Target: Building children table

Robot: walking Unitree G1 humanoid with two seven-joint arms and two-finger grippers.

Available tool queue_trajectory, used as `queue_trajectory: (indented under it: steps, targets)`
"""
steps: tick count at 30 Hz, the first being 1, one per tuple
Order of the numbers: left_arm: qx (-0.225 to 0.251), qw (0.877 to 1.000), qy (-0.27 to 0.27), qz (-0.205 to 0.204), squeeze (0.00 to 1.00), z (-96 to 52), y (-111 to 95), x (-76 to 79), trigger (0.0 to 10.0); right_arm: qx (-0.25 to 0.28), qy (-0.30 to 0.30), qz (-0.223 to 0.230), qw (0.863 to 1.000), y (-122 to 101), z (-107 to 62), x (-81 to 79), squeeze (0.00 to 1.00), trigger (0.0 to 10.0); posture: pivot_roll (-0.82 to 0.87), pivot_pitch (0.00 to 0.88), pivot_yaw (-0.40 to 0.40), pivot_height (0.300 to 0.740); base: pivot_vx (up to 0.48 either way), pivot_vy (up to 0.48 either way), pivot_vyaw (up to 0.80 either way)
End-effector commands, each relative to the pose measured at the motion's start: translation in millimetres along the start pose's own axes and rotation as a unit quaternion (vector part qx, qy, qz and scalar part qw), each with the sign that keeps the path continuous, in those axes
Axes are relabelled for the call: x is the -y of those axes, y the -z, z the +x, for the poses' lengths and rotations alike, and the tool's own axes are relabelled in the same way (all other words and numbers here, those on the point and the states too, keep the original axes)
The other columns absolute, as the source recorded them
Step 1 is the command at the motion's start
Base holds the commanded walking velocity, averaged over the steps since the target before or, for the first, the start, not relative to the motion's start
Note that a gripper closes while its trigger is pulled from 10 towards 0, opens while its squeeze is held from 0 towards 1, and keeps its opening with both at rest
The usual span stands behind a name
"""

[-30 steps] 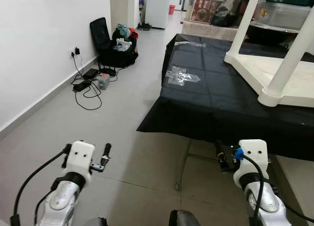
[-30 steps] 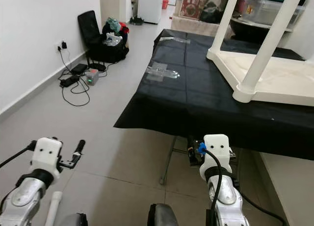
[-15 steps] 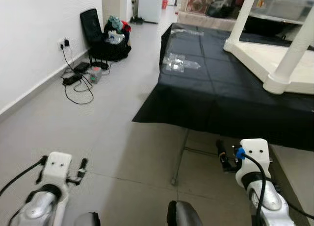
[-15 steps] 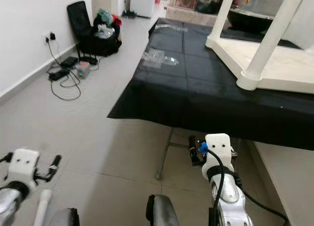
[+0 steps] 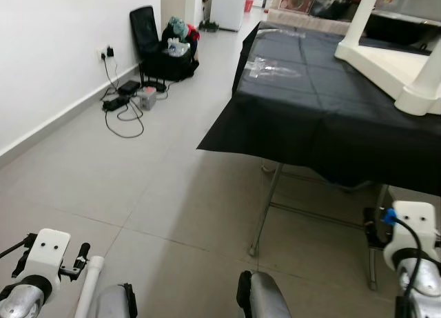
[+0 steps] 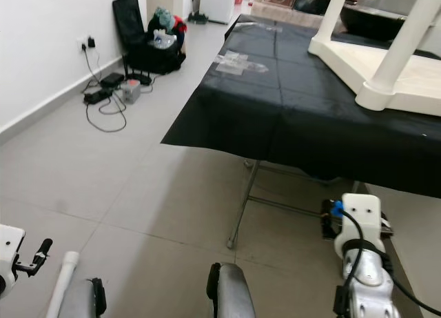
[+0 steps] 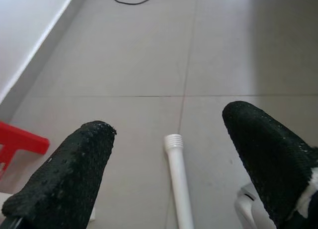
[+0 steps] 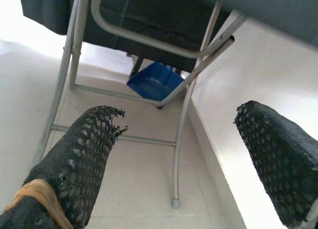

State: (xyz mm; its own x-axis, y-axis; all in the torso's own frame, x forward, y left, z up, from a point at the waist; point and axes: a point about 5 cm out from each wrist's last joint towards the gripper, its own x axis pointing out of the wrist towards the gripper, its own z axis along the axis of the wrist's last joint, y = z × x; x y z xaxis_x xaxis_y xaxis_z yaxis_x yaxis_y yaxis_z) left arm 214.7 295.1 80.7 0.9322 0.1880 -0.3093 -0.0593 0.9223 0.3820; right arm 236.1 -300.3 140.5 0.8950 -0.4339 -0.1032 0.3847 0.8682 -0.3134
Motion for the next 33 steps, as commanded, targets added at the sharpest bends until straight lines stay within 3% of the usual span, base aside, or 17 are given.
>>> queue_trajectory:
  steps: [1, 4, 8, 21, 33]
  targets:
    - [-0.018, 1.0, 0.012, 0.015, 0.0, -2.0, 9, 0.1, 10.0, -0.005, -0.001, 0.004, 1.0, 4, 0.7, 2.4, 0.0, 10.0, 0.04, 0.0, -0.126, 0.425, 0.0, 0.0, 0.0]
    - [-0.039, 0.999, 0.012, 0.023, 0.0, -2.5, 19, -2.2, 10.0, -0.004, -0.004, 0.007, 1.0, 3, 0.2, 0.3, 0.0, 10.0, 0.05, 0.0, -0.128, 0.415, 0.0, 0.0, 0.0]
    - [-0.108, 0.993, 0.015, 0.036, 0.0, -5.2, 44, -8.0, 10.0, 0.024, -0.027, 0.026, 0.999, -9, -0.4, -11.5, 0.0, 10.0, 0.05, 0.0, -0.126, 0.395, 0.0, 0.0, 0.0]
    - [-0.165, 0.985, -0.008, 0.048, 0.0, -5.8, 61, -27.0, 10.0, 0.048, -0.067, 0.036, 0.996, -18, -9.6, -26.3, 0.0, 10.0, 0.04, 0.0, -0.125, 0.35, 0.0, 0.0, 0.0]
    - [-0.139, 0.989, 0.003, 0.054, 0.0, 20.8, 40, -28.6, 10.0, 0.056, -0.074, 0.033, 0.995, -27, -13.5, -21.1, 0.0, 10.0, -0.01, 0.0, -0.132, 0.3, 0.0, 0.0, 0.0]
